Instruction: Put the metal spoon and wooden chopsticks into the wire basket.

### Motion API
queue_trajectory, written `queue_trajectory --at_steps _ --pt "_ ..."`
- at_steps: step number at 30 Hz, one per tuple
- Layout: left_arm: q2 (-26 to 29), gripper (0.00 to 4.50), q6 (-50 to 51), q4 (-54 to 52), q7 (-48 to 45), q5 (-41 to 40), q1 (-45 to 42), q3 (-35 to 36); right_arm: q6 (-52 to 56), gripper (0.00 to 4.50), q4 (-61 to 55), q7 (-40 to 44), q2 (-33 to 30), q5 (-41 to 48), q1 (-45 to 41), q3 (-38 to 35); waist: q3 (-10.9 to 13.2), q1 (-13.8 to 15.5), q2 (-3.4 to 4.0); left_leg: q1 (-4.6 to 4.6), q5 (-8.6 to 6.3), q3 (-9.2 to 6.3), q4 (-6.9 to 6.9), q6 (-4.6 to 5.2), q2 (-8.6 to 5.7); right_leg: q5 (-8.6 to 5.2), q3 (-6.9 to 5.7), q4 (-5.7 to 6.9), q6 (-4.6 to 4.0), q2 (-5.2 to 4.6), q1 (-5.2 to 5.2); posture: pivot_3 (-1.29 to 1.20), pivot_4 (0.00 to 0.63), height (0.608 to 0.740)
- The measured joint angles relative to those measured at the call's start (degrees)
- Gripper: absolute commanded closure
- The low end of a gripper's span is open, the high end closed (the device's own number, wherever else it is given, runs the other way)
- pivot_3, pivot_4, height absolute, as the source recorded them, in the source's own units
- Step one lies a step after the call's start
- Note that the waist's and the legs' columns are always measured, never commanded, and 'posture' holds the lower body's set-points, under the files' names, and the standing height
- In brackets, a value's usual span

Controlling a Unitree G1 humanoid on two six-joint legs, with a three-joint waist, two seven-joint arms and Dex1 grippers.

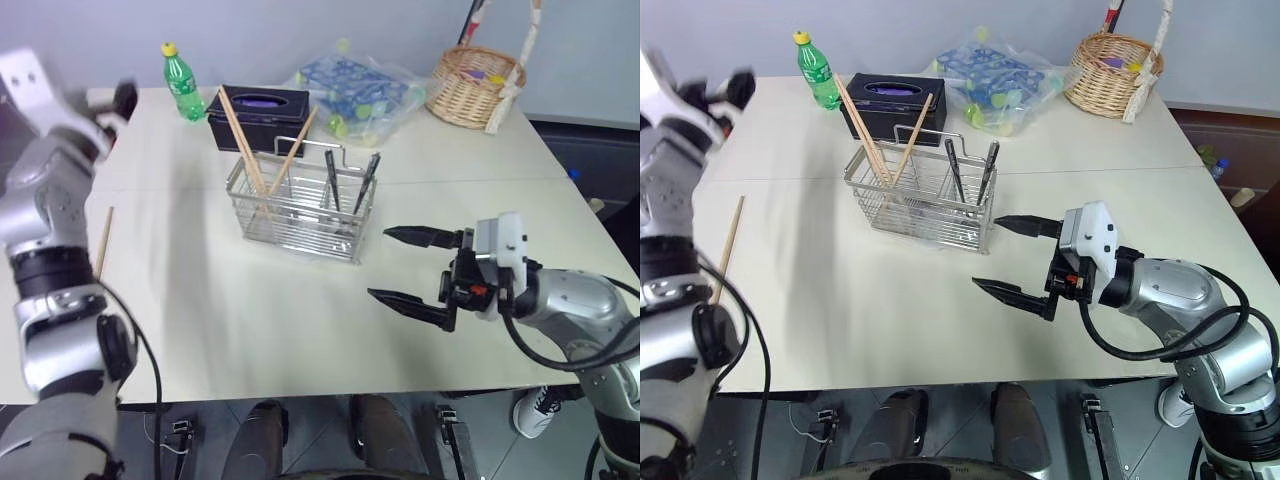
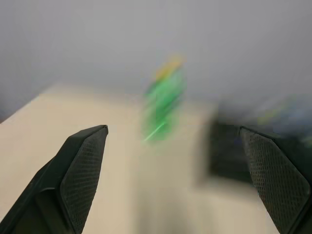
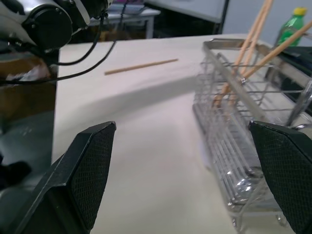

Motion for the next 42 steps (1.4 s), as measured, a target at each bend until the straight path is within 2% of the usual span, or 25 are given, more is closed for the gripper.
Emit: queue_trajectory --at_steps 3,6,11,26,33,42 --pt "0.94 0.01 7.11 -3.54 4.47 2.8 8.14 1.07 -0.89 0.0 0.58 1.42 -0.06 -0.61 0.18 0.26 0.0 0.39 -0.03 -0.05 0.0 0.0 0.04 0.0 0.0 0.0 0.0 -0.01 0.0 -0.02 0.01 0.0 0.15 0.74" --pt "0.97 0.01 17.09 -6.69 8.0 2.99 12.56 4.94 -1.16 0.0 1.46 1.98 -0.01 -1.07 -0.14 0.49 -0.01 0.82 -0.11 -0.08 0.0 -0.04 0.06 0.0 -0.01 0.0 -0.02 -0.02 -0.01 -0.02 0.02 0.0 0.15 0.74" --pt "1.43 0.01 23.02 -13.78 7.44 3.01 16.75 6.65 -1.19 0.0 2.74 2.26 0.63 -1.17 -1.31 1.73 -0.03 0.62 -0.14 -0.03 0.0 -0.04 0.03 -0.01 -0.01 -0.01 -0.02 -0.01 -0.02 -0.02 0.03 0.0 0.15 0.74" --pt "3.2 0.01 26.03 -17.47 -2.37 3.27 25.08 3.64 -1.22 0.0 4.68 1.64 1.93 -1.22 -3.4 2.21 -0.03 0.41 -0.13 -0.02 0.0 -0.03 0.0 -0.01 0.0 -0.01 -0.01 -0.01 -0.04 -0.03 0.0 0.0 0.15 0.74" --pt "6.04 0.01 25.68 -17.41 -7.67 3.65 26.14 1.33 -1.21 0.0 4.98 1.04 1.98 -1.2 -4.21 2.18 -0.04 0.49 -0.12 -0.02 0.0 -0.02 0.0 -0.01 0.01 -0.01 -0.01 -0.02 -0.04 -0.03 0.01 0.0 0.15 0.74" --pt "4.94 0.01 25.32 -17.39 -8.18 5.36 25.36 0.42 -1.17 0.0 5.17 0.28 2.05 -1.19 -4.26 2.18 -0.1 0.64 0.0 0.0 0.0 -0.02 0.01 -0.01 0.0 -0.01 -0.01 -0.02 -0.04 -0.05 0.04 0.0 0.15 0.74"
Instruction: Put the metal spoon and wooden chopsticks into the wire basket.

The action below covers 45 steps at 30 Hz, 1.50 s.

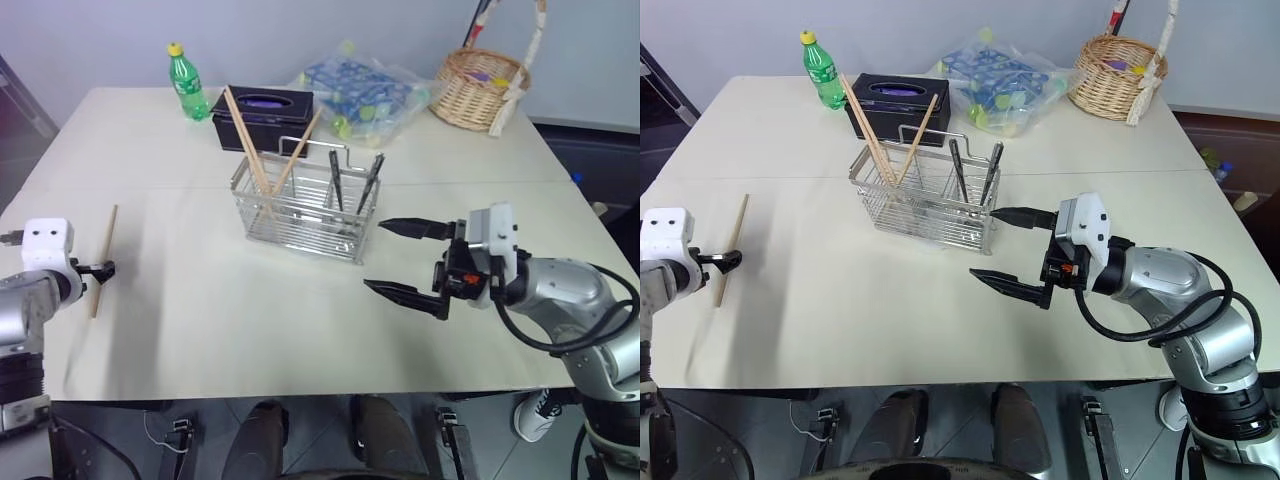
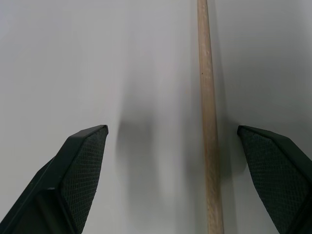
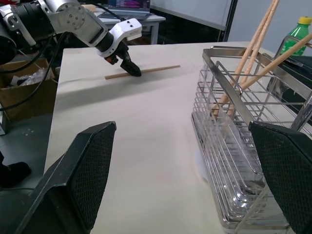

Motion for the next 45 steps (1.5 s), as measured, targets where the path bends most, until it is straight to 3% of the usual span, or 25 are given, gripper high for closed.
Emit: queue_trajectory --at_steps 2,5,11,12,23,32,35,38,45 --pt "-0.41 0.01 0.27 -0.14 0.23 0.14 -0.14 0.16 0.01 0.0 0.0 -0.08 0.0 0.0 0.0 -0.02 -0.01 0.05 0.02 0.0 0.0 0.0 0.01 0.0 -0.01 0.0 0.0 0.0 0.0 -0.01 0.01 0.0 0.15 0.74" --pt "-1.93 0.92 1.21 -0.99 1.03 0.11 -0.34 1.15 0.1 0.0 0.0 -0.38 -0.01 0.02 -0.01 -0.13 -0.02 0.07 0.04 0.0 0.0 0.0 0.01 0.0 -0.01 0.0 0.0 0.0 0.0 -0.01 0.02 0.0 0.15 0.74" --pt "-3.83 4.13 2.68 -2.6 1.16 -0.09 -0.58 1.3 0.16 0.0 0.02 -0.82 -0.04 0.06 -0.18 -0.64 -0.03 -0.26 0.06 0.04 0.0 0.0 0.0 0.0 0.0 0.0 0.0 0.03 0.0 0.0 0.01 0.0 0.15 0.74" --pt "-4.06 4.45 2.74 -2.64 1.26 -0.05 -0.61 1.33 0.16 0.0 0.04 -0.81 -0.05 0.06 -0.18 -0.68 -0.04 -0.4 0.07 0.06 0.0 0.01 -0.01 0.0 0.01 0.0 0.0 0.04 0.0 0.01 0.01 0.0 0.15 0.74" --pt "-4.77 4.45 2.46 -1.87 2.95 0.16 -1.7 1.81 0.18 0.0 0.74 -0.76 -0.13 0.07 -0.41 -0.73 -0.04 -0.26 0.08 0.04 0.0 0.01 0.0 0.0 0.01 0.0 0.0 0.06 0.0 0.01 -0.01 0.0 0.15 0.74" --pt "-9.01 4.45 -12.21 4.49 4.0 -3.35 -21.92 6.25 2.16 0.0 -2.25 -1.44 -0.59 2.36 1.42 -2.54 -0.01 0.31 -0.2 -0.11 0.01 0.0 0.03 -0.02 -0.03 0.02 -0.02 -0.08 0.02 -0.04 -0.02 0.0 0.15 0.74" --pt "-10.34 4.45 -23.29 8.22 0.0 -3.77 -28.45 4.43 2.64 0.0 -4.28 -2.84 -0.57 3.02 1.81 -2.96 -0.01 -0.11 -0.19 -0.08 0.01 0.03 0.0 -0.02 -0.03 0.02 -0.02 -0.06 0.02 -0.03 -0.03 0.0 0.15 0.74" --pt "-15.17 4.45 -34.41 11.55 -6.74 -7.03 -34.91 3.36 2.7 0.0 -5.18 -4.6 -0.45 2.95 2.47 -3.23 -0.01 0.12 -0.2 -0.13 0.01 0.03 0.06 -0.03 -0.03 0.02 -0.03 -0.11 0.02 -0.03 -0.01 0.0 0.15 0.74" --pt "-19.38 4.45 -42.49 15.33 -19.93 -16.86 -43.92 3.35 3.16 0.0 -5.77 -9.24 1.4 3.61 4.58 -4.92 -0.01 -0.44 -0.2 -0.06 0.0 0.04 0.02 -0.01 -0.02 0.02 -0.02 -0.05 0.03 -0.01 -0.02 0.0 0.15 0.74"
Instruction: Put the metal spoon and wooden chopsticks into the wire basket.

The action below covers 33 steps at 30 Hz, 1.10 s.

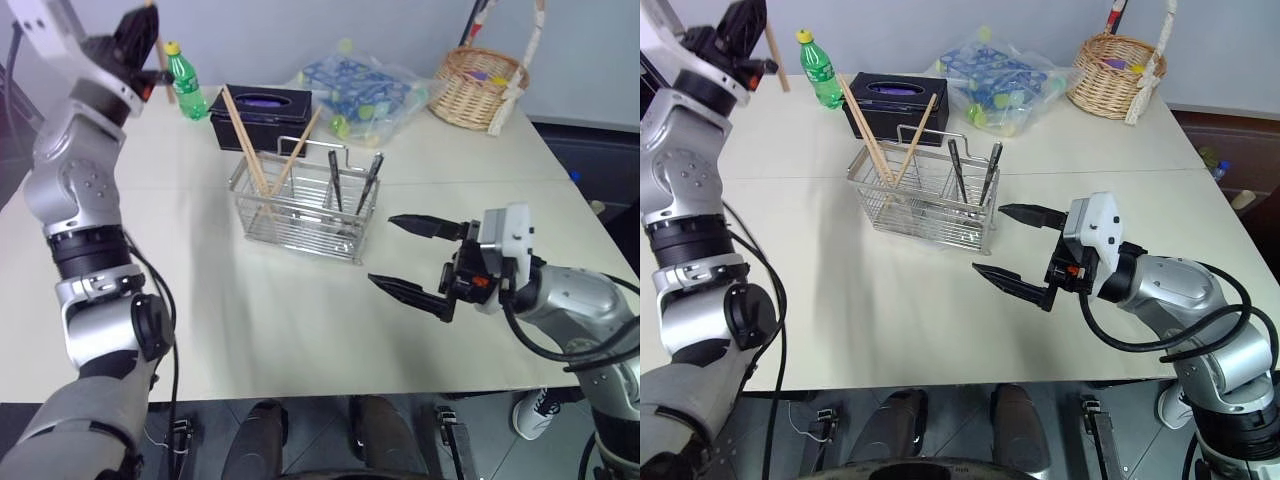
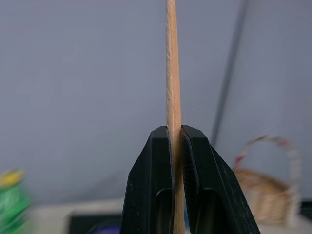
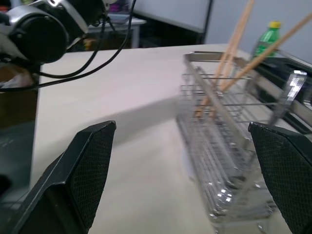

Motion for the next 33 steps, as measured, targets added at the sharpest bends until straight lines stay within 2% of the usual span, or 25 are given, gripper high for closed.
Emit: queue_trajectory --at_steps 5,14,23,33 --pt "-1.72 4.45 -0.77 2.16 -7.15 -4.64 -2.13 -0.4 -0.68 0.0 0.06 -1.76 1.48 -0.8 2.31 -0.12 0.0 0.23 0.0 -0.01 0.0 0.0 0.05 0.0 -0.01 0.0 0.0 0.02 0.0 0.01 0.04 0.0 0.15 0.74" --pt "-4.3 4.45 6.46 2.17 -12.6 -9.02 0.92 -4.11 -2.06 0.0 0.06 -3.29 3.46 -3.05 2.45 0.56 0.0 -0.05 0.01 0.04 0.0 -0.01 0.03 0.01 0.01 -0.01 0.01 0.06 0.0 0.04 0.02 0.0 0.15 0.74" --pt "-4.05 4.45 7.96 1.41 -14.66 -8.86 6.63 -6.04 -3.11 0.0 0.7 -3.81 4.62 -4.49 2.14 1.65 0.0 0.24 0.01 0.01 0.0 -0.03 0.04 0.01 0.0 -0.01 0.01 0.05 0.0 0.04 0.03 0.0 0.15 0.74" --pt "-5.43 4.45 8.64 -5.27 -13.06 -7.39 15.38 -9.53 -3.11 0.0 2.0 -3.78 4.62 -4.68 0.56 1.65 0.01 0.36 0.01 0.01 0.0 -0.04 0.04 0.01 0.01 -0.01 0.01 0.04 -0.01 0.04 0.03 0.0 0.15 0.74"
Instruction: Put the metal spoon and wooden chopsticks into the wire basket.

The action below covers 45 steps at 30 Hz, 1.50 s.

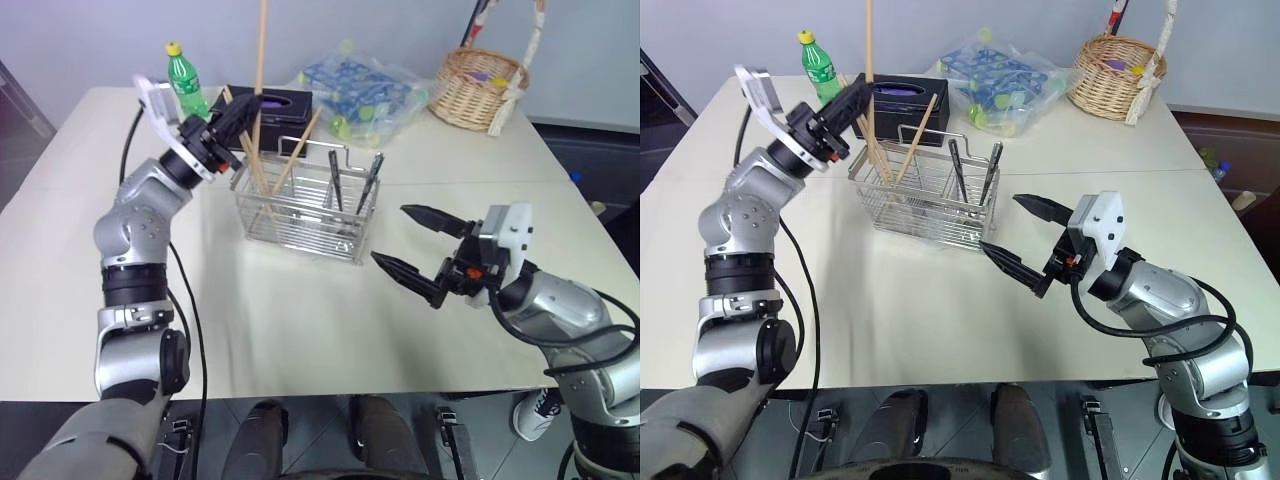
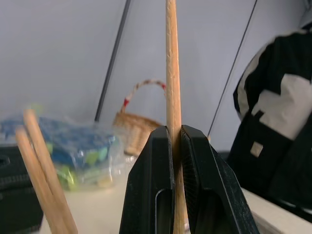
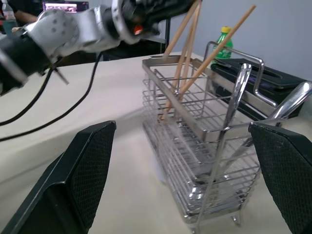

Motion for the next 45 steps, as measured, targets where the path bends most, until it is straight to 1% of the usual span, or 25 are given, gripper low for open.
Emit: queue_trajectory --at_steps 6,10,11,12,13,14,15,16,23,29,33,36,39,45 --pt "-0.18 4.45 -2.05 -3.52 0.29 2.01 4.02 -2.11 0.0 0.0 0.95 0.5 0.0 0.0 -1.01 0.39 0.0 -0.12 0.01 0.02 0.0 0.0 -0.01 0.0 0.0 0.0 0.01 0.0 0.0 0.0 0.0 0.0 0.15 0.74" --pt "-0.23 2.94 -2.2 -4.71 0.95 1.99 5.31 -2.29 0.0 0.0 1.03 0.66 0.02 -0.01 -1.74 0.72 0.0 -0.05 0.01 0.01 0.0 0.0 0.0 0.0 0.0 0.0 0.01 -0.01 0.0 0.0 0.01 0.0 0.15 0.74" --pt "-0.25 2.41 -2.2 -5.36 1.21 1.98 5.86 -2.31 0.0 0.0 1.03 0.69 0.01 -0.01 -1.78 0.72 0.0 -0.03 0.01 0.01 0.0 0.0 0.0 0.0 0.0 0.0 0.01 -0.01 0.0 0.0 0.01 0.0 0.15 0.74" --pt "-0.27 1.99 -2.2 -5.51 1.45 1.99 6.19 -2.31 0.0 0.0 1.05 0.72 0.02 -0.01 -1.78 0.72 0.0 0.0 0.01 0.01 0.0 0.0 -0.01 0.0 0.0 0.0 0.01 -0.01 0.0 0.0 0.0 0.0 0.15 0.74" --pt "-0.26 1.38 -2.2 -5.57 1.57 1.98 6.43 -2.3 0.0 0.0 1.06 0.76 0.01 0.0 -1.78 0.72 0.0 0.0 0.01 0.01 0.0 0.0 0.0 0.0 0.0 0.0 0.01 -0.01 0.0 0.0 0.0 0.0 0.15 0.74" --pt "-0.27 0.96 -2.21 -5.69 1.63 1.98 6.73 -2.31 0.0 0.0 1.06 0.81 0.01 0.0 -1.78 0.72 0.0 -0.03 0.01 0.01 0.0 0.0 0.0 0.0 0.0 0.0 0.01 -0.01 0.0 0.0 0.01 0.0 0.15 0.74" --pt "-0.27 0.41 -2.21 -5.75 1.69 1.97 6.98 -2.32 0.0 0.0 1.06 0.85 0.01 0.0 -1.78 0.72 0.0 -0.05 0.01 0.01 0.0 0.0 0.0 0.0 0.0 0.0 0.01 -0.01 0.0 0.0 0.01 0.0 0.15 0.74" --pt "-0.26 0.04 -2.22 -5.99 1.78 1.96 7.16 -2.31 0.0 0.0 1.06 0.89 0.01 0.0 -1.78 0.72 0.0 -0.03 0.01 0.01 0.0 0.0 0.0 0.0 0.0 0.0 0.01 -0.01 0.0 0.0 0.01 0.0 0.15 0.74" --pt "0.06 0.04 -1.94 -7.15 2.1 1.81 7.69 -2.32 0.01 0.0 1.37 1.42 -0.11 0.01 -1.8 0.71 0.0 -0.06 0.01 0.01 0.0 0.0 0.0 0.0 0.0 0.0 0.01 -0.01 0.0 0.0 0.01 0.0 0.15 0.74" --pt "2.57 0.04 0.55 -9.68 2.0 1.13 7.69 -2.26 0.07 0.0 2.13 2.21 -0.71 0.07 -2.13 0.61 0.0 -0.07 0.01 0.01 0.0 0.0 0.0 0.0 0.0 0.0 0.01 -0.01 0.0 0.0 0.01 0.0 0.15 0.74" --pt "4.62 0.04 2.01 -12.5 3.61 0.69 7.71 -1.79 0.11 0.0 2.15 3.18 -1.47 0.5 -2.41 -0.08 0.0 -0.1 0.01 0.01 0.0 0.0 -0.02 0.0 0.0 0.0 0.01 -0.01 -0.01 0.0 0.0 0.0 0.15 0.74" --pt "6.48 0.04 3.58 -16.17 5.11 0.36 8.92 -1.3 0.11 0.0 2.46 3.87 -1.98 0.65 -2.6 -0.4 0.0 -0.15 0.01 0.02 0.0 0.0 -0.02 0.0 0.0 0.0 0.01 -0.01 -0.01 0.0 0.0 0.0 0.15 0.74" --pt "8.77 0.04 6.77 -21.29 7.0 -0.99 12.31 -0.5 0.07 0.0 4.65 4.03 -1.98 0.5 -3.35 -0.84 0.0 -0.22 0.02 0.02 0.0 0.0 -0.03 0.0 0.02 -0.01 0.01 -0.01 -0.01 0.0 0.0 0.0 0.15 0.74" --pt "11.9 0.04 16.71 -34.67 14.43 -9.35 20.24 4.31 -0.11 0.0 6.1 4.83 -1.97 0.31 -2.68 -1.62 0.01 -0.11 0.03 0.01 0.0 0.0 -0.03 0.01 0.02 -0.01 0.01 -0.02 -0.01 -0.01 0.0 0.0 0.15 0.74"
